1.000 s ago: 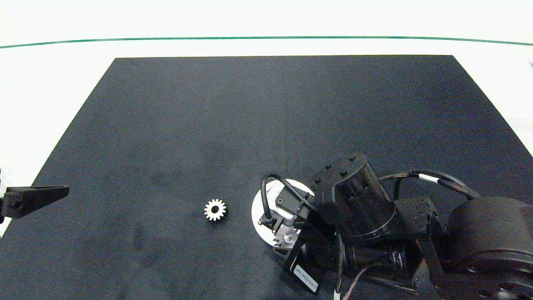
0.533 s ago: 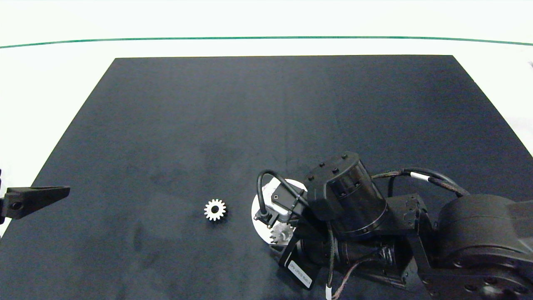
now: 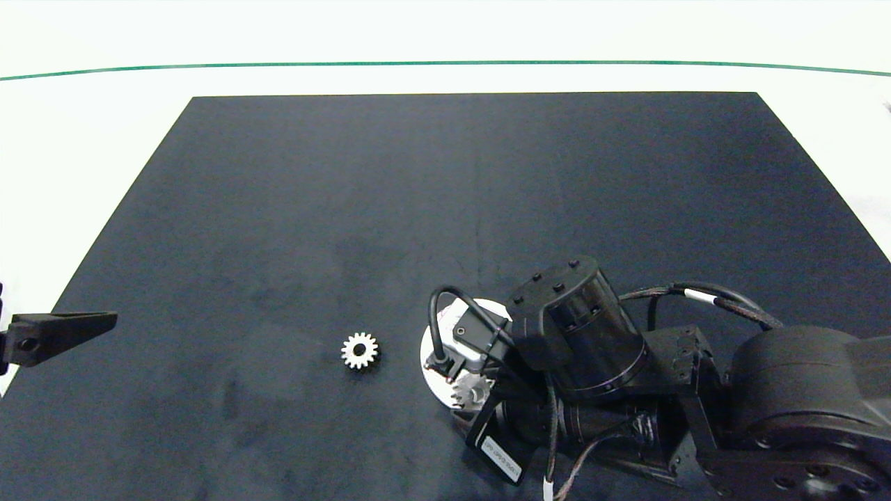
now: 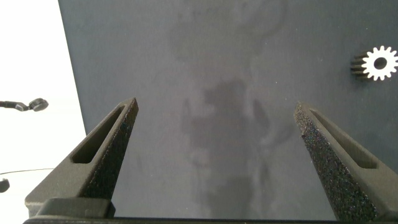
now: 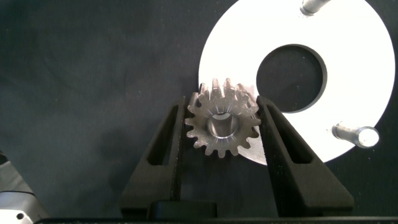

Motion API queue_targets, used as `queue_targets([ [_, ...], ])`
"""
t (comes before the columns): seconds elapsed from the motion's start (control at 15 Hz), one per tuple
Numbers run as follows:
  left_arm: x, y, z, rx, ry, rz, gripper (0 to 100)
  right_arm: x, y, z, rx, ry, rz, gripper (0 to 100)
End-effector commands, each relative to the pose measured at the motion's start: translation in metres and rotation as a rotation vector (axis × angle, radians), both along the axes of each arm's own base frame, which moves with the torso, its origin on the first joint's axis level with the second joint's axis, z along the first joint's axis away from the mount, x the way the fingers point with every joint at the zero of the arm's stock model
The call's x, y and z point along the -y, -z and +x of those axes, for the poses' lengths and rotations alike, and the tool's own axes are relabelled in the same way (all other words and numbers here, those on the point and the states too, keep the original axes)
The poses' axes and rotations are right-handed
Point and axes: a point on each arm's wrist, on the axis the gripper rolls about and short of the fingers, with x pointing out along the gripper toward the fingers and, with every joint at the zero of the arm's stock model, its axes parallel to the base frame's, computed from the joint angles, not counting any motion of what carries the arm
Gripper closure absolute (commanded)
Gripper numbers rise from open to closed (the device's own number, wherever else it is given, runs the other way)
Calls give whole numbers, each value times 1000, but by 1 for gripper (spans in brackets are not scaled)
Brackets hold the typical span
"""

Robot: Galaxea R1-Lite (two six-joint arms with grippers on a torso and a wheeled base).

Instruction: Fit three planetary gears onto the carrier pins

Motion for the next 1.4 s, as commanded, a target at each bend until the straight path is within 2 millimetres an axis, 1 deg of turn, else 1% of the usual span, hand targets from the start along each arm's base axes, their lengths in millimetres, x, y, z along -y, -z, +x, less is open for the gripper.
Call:
queue_targets([
  [0.07,0,0,0,-3,-1,1,0,-1,2,1,3,4,-7,78],
  [0.67,0,0,-1,-3,4,1,0,-5,-6,1,19,-1,18,78],
  [1.07,0,0,-1,-3,4,1,0,-10,1,2,9,-6,4,78],
  [1.4,0,0,-2,0,4,1,0,-10,0,2,8,-6,3,78],
])
